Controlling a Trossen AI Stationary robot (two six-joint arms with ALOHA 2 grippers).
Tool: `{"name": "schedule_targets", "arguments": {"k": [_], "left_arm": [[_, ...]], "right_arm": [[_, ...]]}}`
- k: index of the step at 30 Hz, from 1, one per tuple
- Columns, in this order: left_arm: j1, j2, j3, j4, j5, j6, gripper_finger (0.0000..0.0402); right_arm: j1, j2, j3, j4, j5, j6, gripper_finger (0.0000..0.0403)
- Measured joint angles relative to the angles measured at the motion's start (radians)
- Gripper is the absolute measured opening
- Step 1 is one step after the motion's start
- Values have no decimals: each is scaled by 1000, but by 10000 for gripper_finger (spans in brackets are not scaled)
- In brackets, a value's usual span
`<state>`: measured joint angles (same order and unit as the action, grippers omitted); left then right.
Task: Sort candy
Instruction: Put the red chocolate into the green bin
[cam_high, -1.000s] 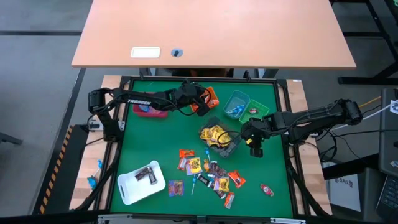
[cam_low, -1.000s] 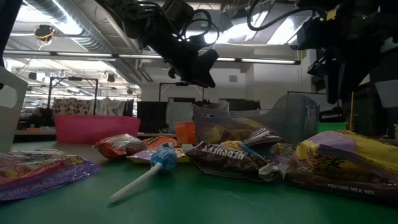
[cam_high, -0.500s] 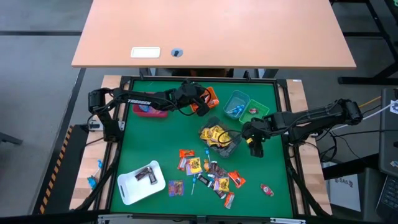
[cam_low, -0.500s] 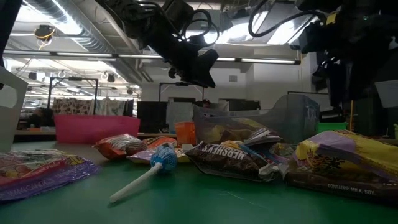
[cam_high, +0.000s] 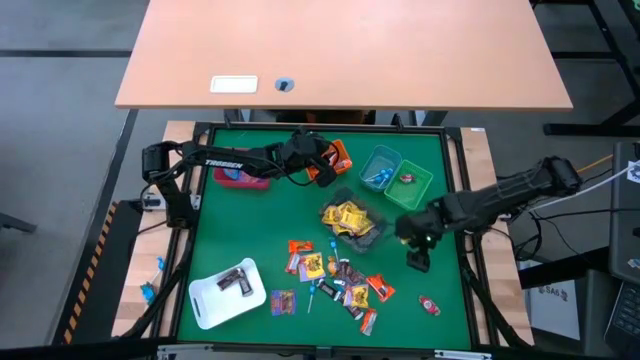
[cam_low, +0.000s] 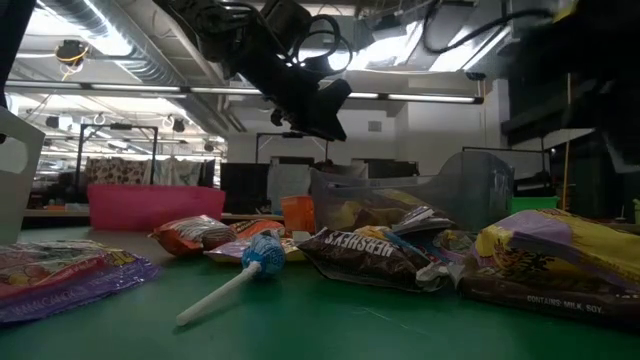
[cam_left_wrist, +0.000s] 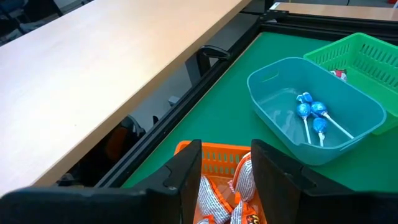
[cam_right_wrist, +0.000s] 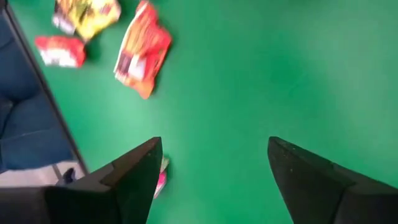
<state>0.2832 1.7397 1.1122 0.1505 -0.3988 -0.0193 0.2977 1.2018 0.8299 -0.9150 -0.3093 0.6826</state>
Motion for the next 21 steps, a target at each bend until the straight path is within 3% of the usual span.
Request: {"name": "schedule_targets", "arguments": {"k": [6, 16, 21], "left_arm": [[0, 0, 0, 0, 0, -5, 128], [0, 0, 0, -1, 0, -39, 128], [0, 0, 0, -2, 0, -40, 128]], "right_arm": [[198, 0, 0, 1, 35, 210, 288], [476, 0, 0, 47, 240, 490, 287], [586, 21, 0, 110, 316, 552, 287]]}}
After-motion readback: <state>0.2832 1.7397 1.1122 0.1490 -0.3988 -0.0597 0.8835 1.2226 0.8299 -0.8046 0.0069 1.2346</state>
